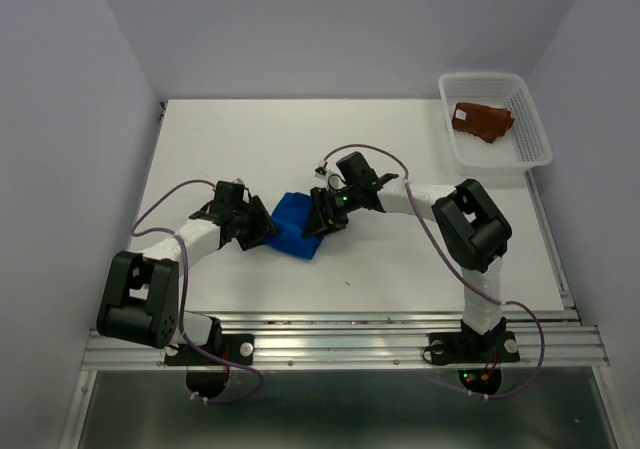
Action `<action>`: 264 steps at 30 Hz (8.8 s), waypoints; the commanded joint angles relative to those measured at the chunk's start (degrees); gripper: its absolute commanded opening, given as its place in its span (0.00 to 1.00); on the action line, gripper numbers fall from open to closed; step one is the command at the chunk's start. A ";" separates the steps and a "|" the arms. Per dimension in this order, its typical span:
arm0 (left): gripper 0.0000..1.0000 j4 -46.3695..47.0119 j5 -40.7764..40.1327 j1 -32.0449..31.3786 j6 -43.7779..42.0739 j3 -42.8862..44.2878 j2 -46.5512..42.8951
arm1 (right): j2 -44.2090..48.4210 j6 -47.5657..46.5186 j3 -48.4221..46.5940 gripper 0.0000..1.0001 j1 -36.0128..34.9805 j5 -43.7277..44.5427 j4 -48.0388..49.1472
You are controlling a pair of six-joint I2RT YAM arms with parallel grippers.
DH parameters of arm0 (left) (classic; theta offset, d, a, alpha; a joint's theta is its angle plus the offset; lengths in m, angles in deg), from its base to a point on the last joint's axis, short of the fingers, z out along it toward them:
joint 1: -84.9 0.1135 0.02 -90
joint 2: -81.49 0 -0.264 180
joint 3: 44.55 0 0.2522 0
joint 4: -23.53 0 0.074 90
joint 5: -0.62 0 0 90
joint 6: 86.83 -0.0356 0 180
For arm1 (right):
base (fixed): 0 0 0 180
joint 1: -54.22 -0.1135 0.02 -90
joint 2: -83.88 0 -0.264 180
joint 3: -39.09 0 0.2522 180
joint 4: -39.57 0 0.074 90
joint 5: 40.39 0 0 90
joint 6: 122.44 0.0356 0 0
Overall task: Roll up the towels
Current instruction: Roll the towel, then place the rolled towel into the container
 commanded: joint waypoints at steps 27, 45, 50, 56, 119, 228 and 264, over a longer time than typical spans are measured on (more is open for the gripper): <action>0.63 -8.75 -1.65 0.03 -2.53 6.38 -0.98 | 11.59 -50.29 12.40 0.73 -28.50 68.64 15.10; 0.94 -10.68 -0.51 0.03 -1.21 6.21 -7.47 | 13.95 -34.40 12.06 0.19 -29.03 64.18 9.94; 0.95 -11.29 -0.86 0.03 -0.51 5.06 -10.73 | 15.27 -25.88 9.07 0.19 -28.51 55.39 4.03; 0.99 -11.47 -2.00 0.12 0.46 3.92 -14.69 | 16.86 -16.21 9.06 0.20 -22.81 41.90 3.50; 0.90 -6.46 -5.25 -7.44 0.90 8.13 4.38 | 23.72 -34.73 9.33 0.72 -23.05 56.51 0.77; 0.93 -18.85 -21.34 4.69 5.47 21.94 5.52 | 4.21 -119.11 3.98 0.03 58.59 8.71 30.07; 0.93 -20.87 -19.84 4.69 2.66 28.96 10.10 | 10.70 -106.92 -5.26 1.00 61.49 -2.54 15.18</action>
